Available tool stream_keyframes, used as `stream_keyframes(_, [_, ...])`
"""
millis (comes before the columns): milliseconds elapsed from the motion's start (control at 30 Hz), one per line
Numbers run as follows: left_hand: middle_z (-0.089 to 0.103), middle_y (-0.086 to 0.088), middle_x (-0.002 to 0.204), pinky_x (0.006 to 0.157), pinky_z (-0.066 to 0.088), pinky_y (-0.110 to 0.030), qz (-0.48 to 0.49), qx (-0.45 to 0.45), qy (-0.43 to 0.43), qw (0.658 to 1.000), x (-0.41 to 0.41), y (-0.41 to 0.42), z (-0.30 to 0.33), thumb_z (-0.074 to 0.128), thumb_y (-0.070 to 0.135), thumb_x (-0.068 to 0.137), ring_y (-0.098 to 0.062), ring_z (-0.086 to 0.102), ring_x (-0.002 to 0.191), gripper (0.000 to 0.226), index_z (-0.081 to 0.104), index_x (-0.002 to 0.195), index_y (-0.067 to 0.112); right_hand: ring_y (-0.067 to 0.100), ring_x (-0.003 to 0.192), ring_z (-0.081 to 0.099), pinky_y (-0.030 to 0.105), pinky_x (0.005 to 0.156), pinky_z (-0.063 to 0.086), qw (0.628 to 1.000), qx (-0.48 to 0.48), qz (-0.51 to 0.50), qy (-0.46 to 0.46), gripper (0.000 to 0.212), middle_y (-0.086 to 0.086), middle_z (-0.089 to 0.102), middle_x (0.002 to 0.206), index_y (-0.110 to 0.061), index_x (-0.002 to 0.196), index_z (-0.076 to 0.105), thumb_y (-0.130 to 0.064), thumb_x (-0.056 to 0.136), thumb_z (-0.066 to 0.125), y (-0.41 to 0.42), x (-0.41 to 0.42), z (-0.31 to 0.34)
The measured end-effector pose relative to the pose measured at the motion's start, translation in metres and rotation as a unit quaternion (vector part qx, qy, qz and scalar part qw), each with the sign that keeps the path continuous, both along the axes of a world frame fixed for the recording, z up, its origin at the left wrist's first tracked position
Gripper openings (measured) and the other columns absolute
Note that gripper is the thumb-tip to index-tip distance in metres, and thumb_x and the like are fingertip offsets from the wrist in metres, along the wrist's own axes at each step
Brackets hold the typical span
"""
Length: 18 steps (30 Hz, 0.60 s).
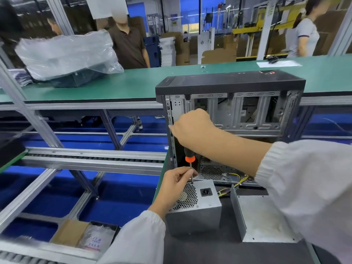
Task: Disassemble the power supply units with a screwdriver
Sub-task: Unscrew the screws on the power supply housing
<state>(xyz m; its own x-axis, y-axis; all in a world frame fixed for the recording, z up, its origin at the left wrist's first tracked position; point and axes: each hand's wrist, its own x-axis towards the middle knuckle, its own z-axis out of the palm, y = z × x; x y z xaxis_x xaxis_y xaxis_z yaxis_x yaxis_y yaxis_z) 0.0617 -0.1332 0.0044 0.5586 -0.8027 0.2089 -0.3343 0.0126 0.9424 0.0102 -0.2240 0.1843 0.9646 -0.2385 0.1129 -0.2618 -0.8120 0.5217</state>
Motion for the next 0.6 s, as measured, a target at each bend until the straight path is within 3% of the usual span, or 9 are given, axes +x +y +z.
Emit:
stream_keyframes(67, [0.074,0.015,0.097,0.082,0.046,-0.009,-0.003,0.012,0.005,1.0,0.0,0.001,0.002,0.056,0.02,0.099,0.002,0.065,0.097,0.02,0.075,0.103,0.026,0.017,0.049,0.034,0.027,0.042,0.023,0.994,-0.066,0.084,0.024,0.029,-0.001,0.038,0.064,-0.016,0.12,0.056,-0.009,0.101,0.035,-0.01,-0.006,-0.002])
stream_keyframes(133, [0.073,0.013,0.095,0.081,0.044,-0.006,-0.009,0.015,-0.003,1.0,0.001,0.001,0.004,0.054,0.022,0.1,0.005,0.063,0.094,0.023,0.072,0.112,0.029,0.018,0.057,0.047,0.028,0.044,0.03,0.984,-0.068,0.16,0.033,0.027,-0.001,0.048,0.074,-0.014,0.123,0.052,-0.017,0.105,0.032,-0.024,-0.01,0.0])
stream_keyframes(200, [0.066,0.004,0.091,0.075,0.04,-0.004,-0.022,0.001,-0.008,1.0,0.001,0.0,0.007,0.052,0.021,0.1,0.011,0.058,0.079,0.026,0.07,0.119,0.022,0.021,0.087,0.055,0.031,0.06,0.038,0.977,0.017,0.208,0.052,0.031,0.003,0.054,0.101,-0.013,0.124,0.049,-0.027,0.105,0.028,-0.039,-0.013,0.004])
stream_keyframes(267, [0.058,0.002,0.088,0.073,0.039,-0.002,-0.031,-0.008,-0.006,0.999,0.001,-0.001,0.008,0.052,0.019,0.101,0.014,0.055,0.073,0.026,0.069,0.12,0.016,0.022,0.101,0.048,0.033,0.079,0.041,0.962,0.136,0.215,0.094,0.028,0.003,0.047,0.109,-0.014,0.122,0.05,-0.027,0.104,0.033,-0.05,-0.016,0.01])
stream_keyframes(333, [0.065,0.011,0.074,0.074,0.041,-0.005,-0.029,-0.007,0.002,1.0,0.001,-0.005,0.008,0.054,0.017,0.099,0.011,0.059,0.078,0.023,0.073,0.111,0.018,0.022,0.1,0.048,0.037,0.088,0.041,0.93,0.289,0.204,0.097,0.017,-0.002,0.042,0.104,-0.019,0.116,0.053,-0.022,0.1,0.045,-0.056,-0.02,0.017])
stream_keyframes(433, [0.074,0.016,0.09,0.075,0.047,-0.008,-0.007,-0.021,0.014,1.0,0.0,-0.009,0.003,0.059,0.014,0.096,0.003,0.066,0.089,0.022,0.076,0.091,0.026,0.016,0.1,0.052,0.035,0.088,0.043,0.901,0.378,0.172,0.125,0.033,-0.009,0.05,0.108,-0.031,0.125,0.048,-0.021,0.095,0.057,-0.064,-0.026,0.031])
stream_keyframes(500, [0.074,0.016,0.09,0.076,0.048,-0.009,0.002,-0.03,0.009,1.0,-0.001,-0.01,0.0,0.06,0.014,0.095,0.002,0.067,0.09,0.023,0.076,0.086,0.029,0.012,0.091,0.057,0.032,0.08,0.046,0.918,0.352,0.121,0.138,0.038,-0.011,0.057,0.103,-0.031,0.127,0.046,-0.042,0.092,0.057,-0.062,-0.027,0.035])
stream_keyframes(600, [0.075,0.015,0.088,0.076,0.048,-0.01,0.015,-0.038,-0.001,0.999,0.001,-0.01,-0.001,0.062,0.014,0.094,0.001,0.067,0.09,0.023,0.075,0.084,0.029,0.015,0.054,0.064,0.031,0.058,0.051,0.961,0.261,0.028,0.085,0.068,-0.001,0.064,0.06,-0.009,0.091,0.057,-0.075,0.08,0.042,-0.049,-0.024,0.025])
